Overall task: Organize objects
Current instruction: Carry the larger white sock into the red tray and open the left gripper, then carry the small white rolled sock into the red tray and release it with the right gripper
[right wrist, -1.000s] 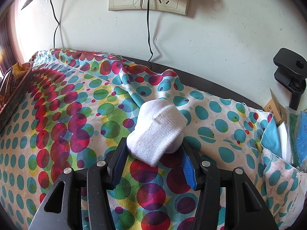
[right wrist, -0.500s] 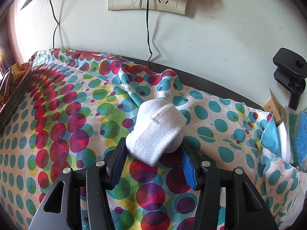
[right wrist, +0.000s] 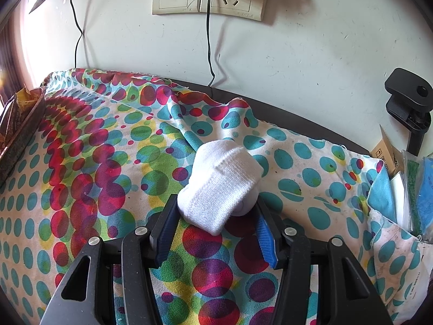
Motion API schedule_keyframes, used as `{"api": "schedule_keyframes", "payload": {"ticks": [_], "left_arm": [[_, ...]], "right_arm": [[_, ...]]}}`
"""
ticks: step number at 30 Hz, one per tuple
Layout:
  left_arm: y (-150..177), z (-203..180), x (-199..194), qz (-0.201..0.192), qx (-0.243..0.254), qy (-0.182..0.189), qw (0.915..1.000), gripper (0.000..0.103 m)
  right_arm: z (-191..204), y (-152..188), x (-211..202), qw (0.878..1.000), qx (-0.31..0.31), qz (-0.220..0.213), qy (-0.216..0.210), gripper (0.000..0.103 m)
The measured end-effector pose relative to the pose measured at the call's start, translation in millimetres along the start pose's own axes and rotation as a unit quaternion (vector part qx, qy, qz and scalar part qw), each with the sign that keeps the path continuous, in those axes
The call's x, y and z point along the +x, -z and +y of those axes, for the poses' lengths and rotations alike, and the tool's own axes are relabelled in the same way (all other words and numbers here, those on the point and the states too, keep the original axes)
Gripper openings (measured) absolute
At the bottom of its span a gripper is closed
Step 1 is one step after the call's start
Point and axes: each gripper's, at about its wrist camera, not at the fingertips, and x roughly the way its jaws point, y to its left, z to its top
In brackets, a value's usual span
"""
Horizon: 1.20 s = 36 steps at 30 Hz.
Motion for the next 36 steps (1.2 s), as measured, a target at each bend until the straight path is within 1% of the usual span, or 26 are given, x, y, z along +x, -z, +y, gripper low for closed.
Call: {"api": "schedule_keyframes", "payload": {"ticks": [6, 20, 22, 26, 30, 33, 36], "left_arm": [[1, -3, -18, -0.009, 0.002, -0.002, 1.0000, 0.048], [14, -10, -74, -0.032, -0.014, 0.018, 0.9992, 0.051], [16, -14, -81, -0.033, -0.012, 0.024, 0.9991, 0.051], [21, -22, -92, -0.037, -0.002, 0.019, 0.9991, 0.052], [31, -29, -103, -0.041, -0.006, 0.030, 0.9987, 0.053], [42, -36, -112, -0.042, -0.008, 0.045, 0.9980, 0.053], [53, -47, -120, -0.046, 0.000, 0.046, 0.9979, 0.054]], "right_arm": [[1, 0, 0, 1.000, -0.002, 0.000, 0.005, 0.050], [6, 2, 0, 1.000, -0.003, -0.001, 0.008, 0.050], [6, 2, 0, 1.000, -0.003, -0.001, 0.010, 0.050], [7, 3, -1, 1.000, -0.009, -0.003, 0.015, 0.049], [1, 4, -1, 1.000, -0.010, -0.004, 0.015, 0.048], [-1, 4, -1, 1.000, -0.011, -0.005, 0.015, 0.048], [-6, 5, -1, 1.000, -0.012, -0.007, 0.014, 0.048]]}}
